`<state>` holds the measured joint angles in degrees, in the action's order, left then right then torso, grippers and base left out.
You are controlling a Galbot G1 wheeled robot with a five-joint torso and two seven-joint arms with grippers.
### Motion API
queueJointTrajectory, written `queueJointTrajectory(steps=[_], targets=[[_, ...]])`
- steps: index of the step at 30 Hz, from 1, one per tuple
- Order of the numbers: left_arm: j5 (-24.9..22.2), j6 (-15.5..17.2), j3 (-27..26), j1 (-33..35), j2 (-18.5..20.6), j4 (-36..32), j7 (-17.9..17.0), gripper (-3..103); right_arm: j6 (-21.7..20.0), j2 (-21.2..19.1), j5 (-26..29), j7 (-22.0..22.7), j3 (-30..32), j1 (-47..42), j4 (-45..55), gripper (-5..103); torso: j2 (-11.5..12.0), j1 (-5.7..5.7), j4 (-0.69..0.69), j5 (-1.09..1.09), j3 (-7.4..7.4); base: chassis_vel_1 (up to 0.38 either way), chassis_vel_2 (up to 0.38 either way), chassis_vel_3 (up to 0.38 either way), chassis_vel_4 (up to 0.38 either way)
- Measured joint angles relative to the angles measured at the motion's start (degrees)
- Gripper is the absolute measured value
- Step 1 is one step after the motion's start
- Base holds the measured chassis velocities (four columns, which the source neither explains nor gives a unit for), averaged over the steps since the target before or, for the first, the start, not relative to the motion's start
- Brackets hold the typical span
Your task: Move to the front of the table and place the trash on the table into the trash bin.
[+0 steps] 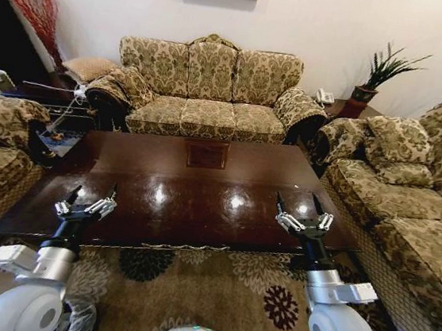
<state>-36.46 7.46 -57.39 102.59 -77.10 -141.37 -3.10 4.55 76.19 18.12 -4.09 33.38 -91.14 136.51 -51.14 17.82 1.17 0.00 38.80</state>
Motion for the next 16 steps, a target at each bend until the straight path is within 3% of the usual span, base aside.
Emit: queueJointTrajectory(steps=[16], targets=[[-0.01, -0.07, -0.01, -0.01, 0.01, 0.07, 0.06, 100, -0.02, 0.01, 0.0, 0.05, 0.0, 0.0, 0.0, 100, 0.0, 0.0, 0.0, 0.0, 0.0, 0.0, 0.0, 0.0, 0.0]])
